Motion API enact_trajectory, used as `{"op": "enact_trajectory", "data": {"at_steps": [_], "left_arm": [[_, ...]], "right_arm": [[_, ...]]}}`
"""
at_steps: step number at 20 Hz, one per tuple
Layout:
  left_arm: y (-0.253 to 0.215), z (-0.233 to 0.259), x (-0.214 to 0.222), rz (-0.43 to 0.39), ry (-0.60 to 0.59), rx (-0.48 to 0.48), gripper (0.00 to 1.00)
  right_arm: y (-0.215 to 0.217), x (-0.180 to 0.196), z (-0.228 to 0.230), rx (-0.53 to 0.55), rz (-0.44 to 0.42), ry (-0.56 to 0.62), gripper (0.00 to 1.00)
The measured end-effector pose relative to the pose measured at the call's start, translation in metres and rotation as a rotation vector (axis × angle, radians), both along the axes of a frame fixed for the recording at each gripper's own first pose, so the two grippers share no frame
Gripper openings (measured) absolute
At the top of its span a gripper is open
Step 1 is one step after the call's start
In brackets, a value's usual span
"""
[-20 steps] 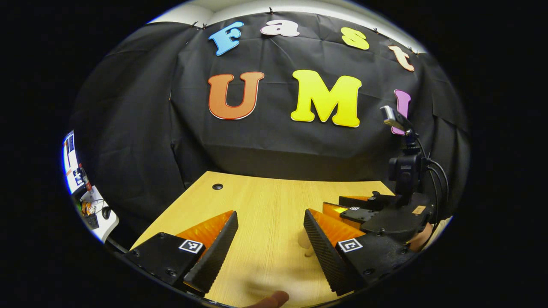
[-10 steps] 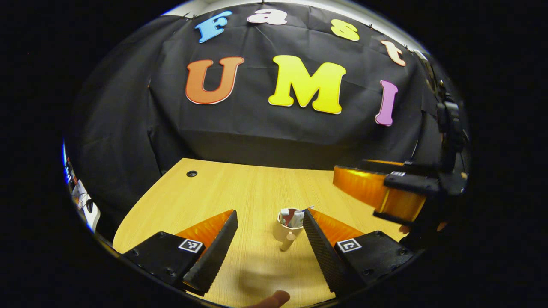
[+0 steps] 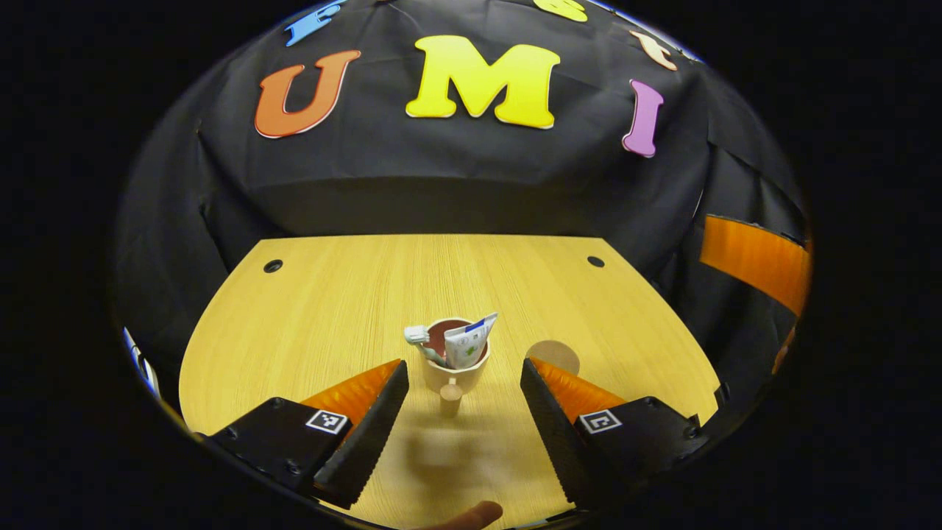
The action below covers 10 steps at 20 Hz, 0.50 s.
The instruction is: Put the toothbrush and toothpaste on the desktop into the cup, then pick up the cup and place it on the coaster on the desktop.
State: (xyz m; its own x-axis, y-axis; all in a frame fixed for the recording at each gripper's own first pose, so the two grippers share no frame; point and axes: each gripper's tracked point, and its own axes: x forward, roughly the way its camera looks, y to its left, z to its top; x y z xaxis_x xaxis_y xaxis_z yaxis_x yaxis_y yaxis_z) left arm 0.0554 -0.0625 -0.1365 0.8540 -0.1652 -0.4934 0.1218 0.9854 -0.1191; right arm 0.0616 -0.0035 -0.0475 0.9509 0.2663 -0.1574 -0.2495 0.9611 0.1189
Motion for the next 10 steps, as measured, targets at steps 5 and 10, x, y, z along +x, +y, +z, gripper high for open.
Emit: {"op": "enact_trajectory", "data": {"at_steps": [5,10], "left_arm": [[0.009,-0.049,0.023,0.002,0.213,0.040,0.98],[0.029,-0.087,0.034,0.039,0.393,0.065,0.98]], "right_arm": [[-0.039,-0.013,-0.026,-0.035,-0.068,0.045,0.94],[-0.061,-0.018,-0.045,-0.040,-0.098,0.100,0.94]]}}
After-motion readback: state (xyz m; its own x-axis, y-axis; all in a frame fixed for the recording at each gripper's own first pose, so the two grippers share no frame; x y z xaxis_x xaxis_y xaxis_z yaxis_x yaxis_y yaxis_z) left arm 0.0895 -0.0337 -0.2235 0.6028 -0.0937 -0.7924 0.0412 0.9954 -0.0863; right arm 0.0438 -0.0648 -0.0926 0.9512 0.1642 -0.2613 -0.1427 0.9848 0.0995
